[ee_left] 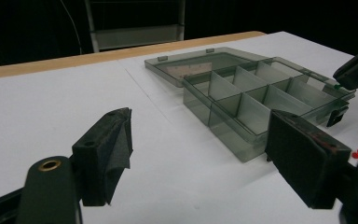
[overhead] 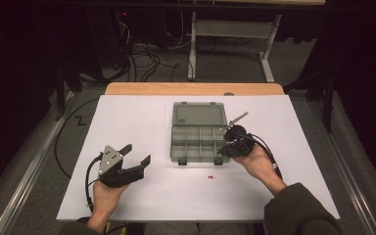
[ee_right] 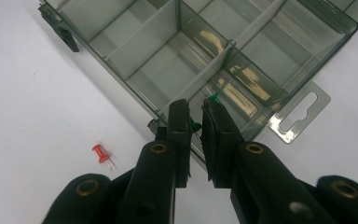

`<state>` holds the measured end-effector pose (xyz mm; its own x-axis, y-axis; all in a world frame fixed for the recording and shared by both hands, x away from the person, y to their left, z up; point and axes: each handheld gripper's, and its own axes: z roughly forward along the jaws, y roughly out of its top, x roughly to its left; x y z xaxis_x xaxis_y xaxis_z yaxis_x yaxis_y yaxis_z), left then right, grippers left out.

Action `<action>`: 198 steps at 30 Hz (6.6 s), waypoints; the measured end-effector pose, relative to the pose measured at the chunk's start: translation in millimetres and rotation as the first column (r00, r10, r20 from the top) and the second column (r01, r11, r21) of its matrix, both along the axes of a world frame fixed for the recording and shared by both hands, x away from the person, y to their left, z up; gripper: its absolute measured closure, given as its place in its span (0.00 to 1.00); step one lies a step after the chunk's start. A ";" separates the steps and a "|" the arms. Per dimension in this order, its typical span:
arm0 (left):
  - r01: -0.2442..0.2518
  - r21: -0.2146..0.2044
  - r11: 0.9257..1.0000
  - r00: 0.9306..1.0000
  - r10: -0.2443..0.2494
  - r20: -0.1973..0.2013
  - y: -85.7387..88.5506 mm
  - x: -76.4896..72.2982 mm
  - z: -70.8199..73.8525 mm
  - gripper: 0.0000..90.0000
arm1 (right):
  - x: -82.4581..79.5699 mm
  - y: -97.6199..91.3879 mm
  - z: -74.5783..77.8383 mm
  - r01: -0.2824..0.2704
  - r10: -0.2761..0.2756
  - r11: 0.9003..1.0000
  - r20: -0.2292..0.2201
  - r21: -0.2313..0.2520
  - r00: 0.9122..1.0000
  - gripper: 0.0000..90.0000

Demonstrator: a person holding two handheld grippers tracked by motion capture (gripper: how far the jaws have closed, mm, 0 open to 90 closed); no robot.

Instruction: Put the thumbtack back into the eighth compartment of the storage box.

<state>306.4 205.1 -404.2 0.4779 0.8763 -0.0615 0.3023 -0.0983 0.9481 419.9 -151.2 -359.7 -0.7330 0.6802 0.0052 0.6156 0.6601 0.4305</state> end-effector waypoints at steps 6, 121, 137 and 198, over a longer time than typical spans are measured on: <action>-0.001 -0.001 1.000 1.000 0.001 0.000 0.1 -0.1 0.0 0.26 | 6.5 2.0 -6.1 0.011 -0.011 1.000 -0.005 -0.018 1.000 0.93; 0.005 -0.002 1.000 1.000 -0.005 -0.002 -1.2 0.3 -0.2 0.26 | -37.4 24.8 -32.9 -0.120 0.119 0.993 -0.076 -0.008 0.990 0.82; 0.009 -0.002 1.000 1.000 -0.009 0.002 -0.9 -0.5 0.2 0.26 | -38.5 38.2 -44.3 -0.166 0.159 0.983 -0.089 -0.077 0.983 0.89; 0.019 -0.015 1.000 1.000 -0.018 0.007 0.6 -0.8 0.7 0.26 | 25.2 9.3 -21.6 0.058 -0.060 0.997 -0.044 -0.043 0.997 0.92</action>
